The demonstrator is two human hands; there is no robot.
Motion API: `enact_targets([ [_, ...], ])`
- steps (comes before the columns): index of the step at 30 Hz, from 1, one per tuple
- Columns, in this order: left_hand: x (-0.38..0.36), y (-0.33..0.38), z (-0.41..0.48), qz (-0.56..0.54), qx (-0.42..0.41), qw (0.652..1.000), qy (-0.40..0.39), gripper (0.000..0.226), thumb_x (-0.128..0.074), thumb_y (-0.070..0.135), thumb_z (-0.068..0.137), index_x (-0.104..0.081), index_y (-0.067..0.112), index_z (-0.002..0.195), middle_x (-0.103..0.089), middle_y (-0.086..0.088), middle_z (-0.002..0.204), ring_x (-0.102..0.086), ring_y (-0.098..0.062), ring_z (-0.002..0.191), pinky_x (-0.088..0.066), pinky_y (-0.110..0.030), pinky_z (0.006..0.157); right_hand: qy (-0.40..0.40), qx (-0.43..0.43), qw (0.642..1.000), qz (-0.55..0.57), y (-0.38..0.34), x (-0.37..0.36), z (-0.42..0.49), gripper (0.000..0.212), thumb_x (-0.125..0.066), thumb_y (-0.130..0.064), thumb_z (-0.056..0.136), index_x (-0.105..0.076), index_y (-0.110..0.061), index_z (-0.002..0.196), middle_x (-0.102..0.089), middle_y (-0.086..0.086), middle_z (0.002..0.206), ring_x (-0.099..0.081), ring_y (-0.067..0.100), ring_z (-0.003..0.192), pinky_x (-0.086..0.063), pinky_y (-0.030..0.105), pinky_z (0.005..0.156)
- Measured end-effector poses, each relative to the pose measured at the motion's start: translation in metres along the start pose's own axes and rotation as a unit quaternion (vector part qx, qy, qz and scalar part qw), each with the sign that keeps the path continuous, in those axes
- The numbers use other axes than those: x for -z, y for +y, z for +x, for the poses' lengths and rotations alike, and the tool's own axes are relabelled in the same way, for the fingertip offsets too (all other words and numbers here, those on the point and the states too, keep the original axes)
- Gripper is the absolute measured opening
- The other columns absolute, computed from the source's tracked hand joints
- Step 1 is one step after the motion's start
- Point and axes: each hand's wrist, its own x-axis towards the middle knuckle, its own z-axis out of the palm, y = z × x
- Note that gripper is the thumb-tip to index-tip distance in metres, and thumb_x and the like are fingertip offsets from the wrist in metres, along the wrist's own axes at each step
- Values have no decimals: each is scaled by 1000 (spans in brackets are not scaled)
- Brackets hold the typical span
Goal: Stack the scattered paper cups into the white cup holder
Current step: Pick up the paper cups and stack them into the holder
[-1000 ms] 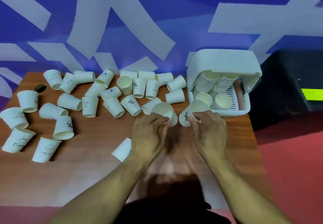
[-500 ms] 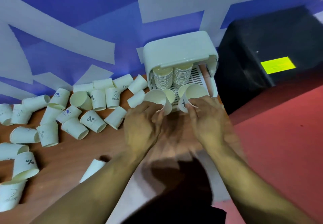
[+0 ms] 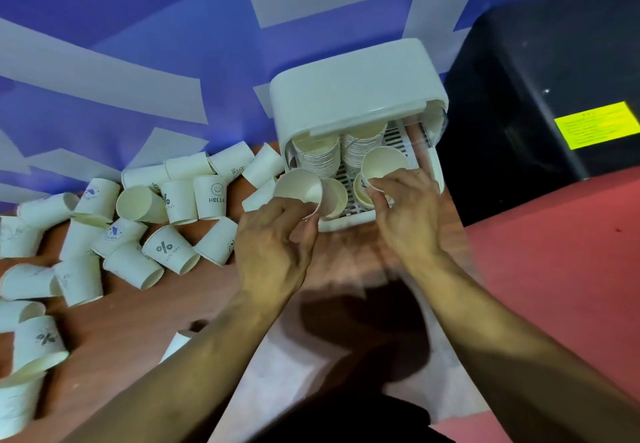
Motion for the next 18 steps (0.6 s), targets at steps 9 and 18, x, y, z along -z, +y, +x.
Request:
enact_targets([
  [9,-13,-14,5,1,14,1000,-9,9,-69,23,88,-75,17,93,-71,2,95,-67,-20,83,-48,-38,70,-138,-45,989,-24,11,-28,1,11,-75,-25,79,-76,-17,87,-68,3,79,-61,30,77,-49,40,71],
  [18,-24,-19,7,1,28,1000,-3,10,-70,23,88,-74,18,95,-71,2,95,-66,-20,83,-47,-36,69,-221,-60,973,-9,15,-44,4,19,-63,-37,88,-73,-24,79,-63,-6,72,-59,18,76,-39,36,75],
])
